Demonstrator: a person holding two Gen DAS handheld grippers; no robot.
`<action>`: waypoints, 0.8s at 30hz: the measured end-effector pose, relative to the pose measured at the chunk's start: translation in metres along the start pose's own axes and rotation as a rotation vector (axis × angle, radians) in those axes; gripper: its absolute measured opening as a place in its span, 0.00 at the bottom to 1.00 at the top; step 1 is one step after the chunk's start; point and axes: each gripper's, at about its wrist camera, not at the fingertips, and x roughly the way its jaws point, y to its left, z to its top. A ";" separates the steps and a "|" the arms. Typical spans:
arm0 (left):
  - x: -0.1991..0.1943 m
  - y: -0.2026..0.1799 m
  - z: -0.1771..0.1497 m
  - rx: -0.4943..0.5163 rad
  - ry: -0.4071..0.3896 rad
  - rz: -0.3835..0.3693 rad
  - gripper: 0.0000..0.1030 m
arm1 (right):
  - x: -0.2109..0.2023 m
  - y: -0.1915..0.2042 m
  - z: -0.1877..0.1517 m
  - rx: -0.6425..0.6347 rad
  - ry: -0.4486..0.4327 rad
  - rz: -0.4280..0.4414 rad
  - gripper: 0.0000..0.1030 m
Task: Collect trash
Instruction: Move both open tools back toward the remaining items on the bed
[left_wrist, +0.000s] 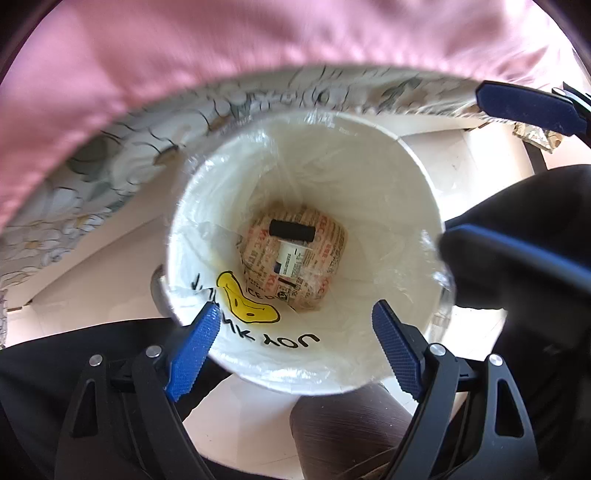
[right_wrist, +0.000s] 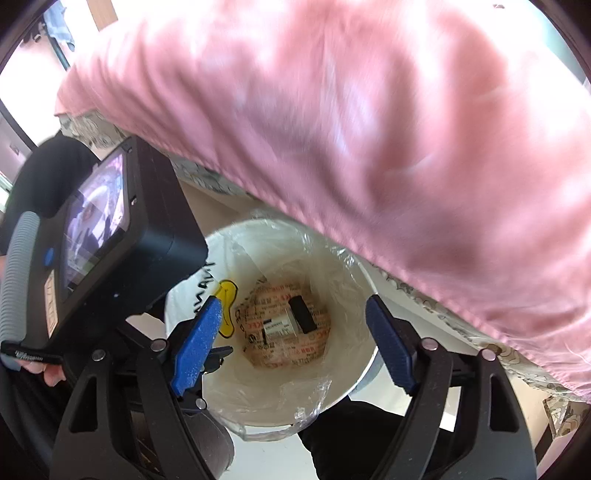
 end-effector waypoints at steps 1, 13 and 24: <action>-0.007 -0.001 -0.003 0.000 -0.018 0.000 0.84 | -0.011 -0.001 -0.002 -0.001 -0.025 0.012 0.77; -0.113 -0.011 -0.014 -0.028 -0.311 0.057 0.85 | -0.116 -0.040 -0.028 0.155 -0.298 0.075 0.80; -0.192 -0.037 0.025 -0.038 -0.593 0.157 0.86 | -0.201 -0.084 -0.032 0.206 -0.588 -0.051 0.84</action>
